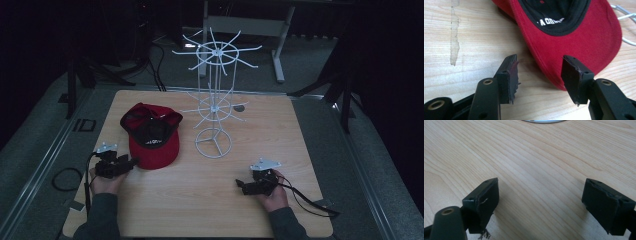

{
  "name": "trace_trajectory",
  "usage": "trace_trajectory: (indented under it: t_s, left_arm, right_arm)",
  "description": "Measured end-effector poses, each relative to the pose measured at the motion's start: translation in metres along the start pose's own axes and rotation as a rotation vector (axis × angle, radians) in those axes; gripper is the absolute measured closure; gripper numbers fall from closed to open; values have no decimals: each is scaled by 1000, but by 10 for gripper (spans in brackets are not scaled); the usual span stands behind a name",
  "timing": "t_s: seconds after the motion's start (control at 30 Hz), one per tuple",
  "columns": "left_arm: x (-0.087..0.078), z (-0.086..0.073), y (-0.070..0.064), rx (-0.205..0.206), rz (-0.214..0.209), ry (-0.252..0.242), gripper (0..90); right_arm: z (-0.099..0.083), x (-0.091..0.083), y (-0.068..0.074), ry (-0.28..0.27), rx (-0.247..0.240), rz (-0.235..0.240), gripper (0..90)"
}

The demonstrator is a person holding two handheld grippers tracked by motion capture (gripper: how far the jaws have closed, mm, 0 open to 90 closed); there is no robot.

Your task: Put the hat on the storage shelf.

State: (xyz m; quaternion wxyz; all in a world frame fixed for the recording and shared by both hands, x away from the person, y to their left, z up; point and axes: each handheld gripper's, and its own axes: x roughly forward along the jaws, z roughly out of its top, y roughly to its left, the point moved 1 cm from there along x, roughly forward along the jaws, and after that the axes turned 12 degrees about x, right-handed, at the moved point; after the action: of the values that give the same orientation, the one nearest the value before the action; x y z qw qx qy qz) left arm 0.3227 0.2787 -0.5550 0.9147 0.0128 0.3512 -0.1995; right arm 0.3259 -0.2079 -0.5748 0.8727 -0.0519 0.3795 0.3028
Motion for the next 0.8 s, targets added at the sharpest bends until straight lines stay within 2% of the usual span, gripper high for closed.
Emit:
trace_trajectory:
  t_s: [0.13,0.33,0.47,0.57,0.67,0.8]
  left_arm:
    - [6,7,-2,30,-8,26,465]
    - [12,12,1,22,-26,39,487]
    - [19,15,5,8,-70,52,517]
    - [22,18,4,9,-81,52,537]
    - [26,20,1,32,-78,69,523]
    - [30,22,-1,52,-95,68,533]
  right_arm:
    - [-1,-1,0,-1,1,-1,140]
    - [-1,-1,0,-1,1,-1,140]
    - [-1,-1,0,-1,1,-1,140]
    - [-1,-1,0,-1,1,-1,140]
    - [-1,0,1,-1,3,0,140]
    - [-1,-1,1,0,3,0,140]
